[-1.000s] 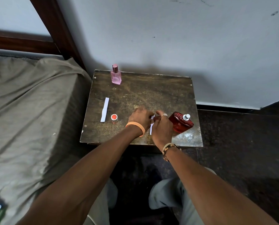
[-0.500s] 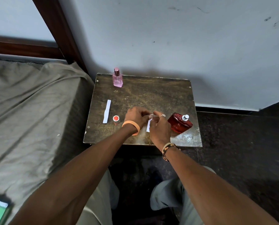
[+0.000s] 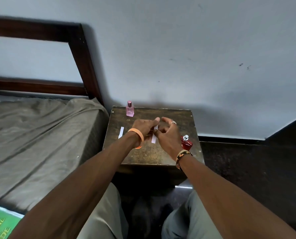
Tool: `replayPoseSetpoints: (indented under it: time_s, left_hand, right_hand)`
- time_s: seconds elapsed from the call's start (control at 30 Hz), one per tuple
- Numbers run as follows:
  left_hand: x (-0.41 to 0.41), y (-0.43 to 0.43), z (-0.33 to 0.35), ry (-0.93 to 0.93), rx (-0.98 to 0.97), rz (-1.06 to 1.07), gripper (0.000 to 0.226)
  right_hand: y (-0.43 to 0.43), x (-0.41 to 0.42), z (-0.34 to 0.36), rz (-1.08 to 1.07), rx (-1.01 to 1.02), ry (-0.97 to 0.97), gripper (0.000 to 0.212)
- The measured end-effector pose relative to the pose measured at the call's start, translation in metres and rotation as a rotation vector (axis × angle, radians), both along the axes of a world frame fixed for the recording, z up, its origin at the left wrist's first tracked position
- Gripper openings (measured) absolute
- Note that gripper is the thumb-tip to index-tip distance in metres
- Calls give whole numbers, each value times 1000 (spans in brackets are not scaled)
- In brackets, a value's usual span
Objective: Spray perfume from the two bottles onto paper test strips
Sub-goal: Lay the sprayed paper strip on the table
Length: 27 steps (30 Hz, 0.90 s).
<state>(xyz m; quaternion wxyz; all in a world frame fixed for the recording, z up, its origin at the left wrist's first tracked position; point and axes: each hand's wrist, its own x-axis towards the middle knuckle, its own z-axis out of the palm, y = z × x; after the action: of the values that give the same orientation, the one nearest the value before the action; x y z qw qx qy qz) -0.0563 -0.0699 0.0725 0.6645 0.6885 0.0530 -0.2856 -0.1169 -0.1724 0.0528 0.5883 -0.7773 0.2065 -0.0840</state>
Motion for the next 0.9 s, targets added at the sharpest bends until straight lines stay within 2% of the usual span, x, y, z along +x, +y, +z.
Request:
replayPoseSetpoints:
  time_s: [0.07,0.3,0.43,0.5,0.6,0.73,0.9]
  left_hand:
    - [-5,-1,14,5,-98,10,11]
    - [-24,-3,47,-60,-195,25,3]
    - [-31,-9,54,-76,-226,33,14]
    - [-35,-13,53,-89,-225,42,10]
    - [-42,-18,47,-112,-193,88,5]
    - [-46,-23,31,-100,-102,153,9]
    - [-40,-39,-5,-53,20,132,7]
  right_hand:
    - [-1,-8,14,20,0,-22,64]
    - [-2,-27,46,22,-22,-58,62]
    - [-6,-35,57,13,-31,-74,58]
    - [-8,-39,57,17,-39,-74,54]
    - [-15,-46,54,25,-106,-50,55]
    - [-40,-63,44,16,-379,32,56]
    - [-76,-70,11,-197,-376,113,74]
